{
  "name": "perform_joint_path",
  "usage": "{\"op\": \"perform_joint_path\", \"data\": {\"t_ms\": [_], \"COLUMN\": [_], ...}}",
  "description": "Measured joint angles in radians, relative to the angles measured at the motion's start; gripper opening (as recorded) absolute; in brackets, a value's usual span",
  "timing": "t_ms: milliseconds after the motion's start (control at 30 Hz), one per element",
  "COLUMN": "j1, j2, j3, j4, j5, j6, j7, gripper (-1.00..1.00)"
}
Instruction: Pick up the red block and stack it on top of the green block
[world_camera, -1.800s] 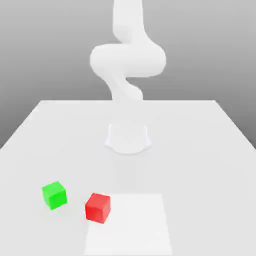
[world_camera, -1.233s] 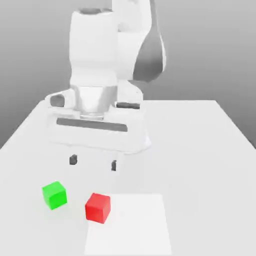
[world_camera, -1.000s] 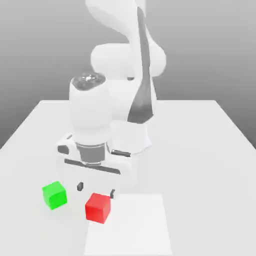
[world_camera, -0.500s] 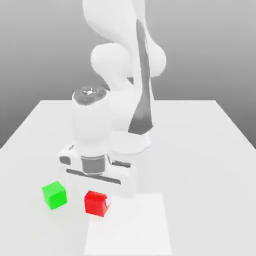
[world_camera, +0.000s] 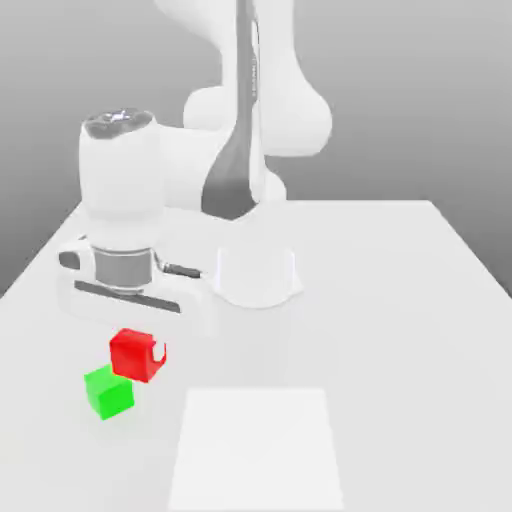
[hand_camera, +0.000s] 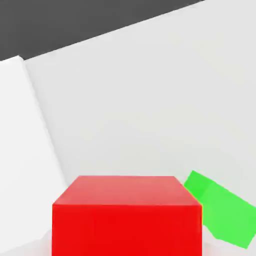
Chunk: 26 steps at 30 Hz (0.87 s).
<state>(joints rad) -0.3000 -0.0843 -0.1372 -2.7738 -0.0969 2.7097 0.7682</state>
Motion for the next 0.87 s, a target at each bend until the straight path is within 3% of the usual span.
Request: {"op": "perform_joint_path", "data": {"t_ms": [400,800,833,867], "j1": [-0.056,-0.04,-0.042,-0.042], "j2": [-0.033,0.185,0.196,0.196], "j3": [-0.1,-0.087,-0.084,-0.084], "j4": [-0.011,-0.002,-0.002,-0.002], "j5": [0.039,0.192,0.199,0.199], "j6": [-0.037,0.163,0.175,0.175], "j7": [-0.192,-0.307,-0.312,-0.312], "gripper": [-1.0,-1.0,1.0,1.0]}}
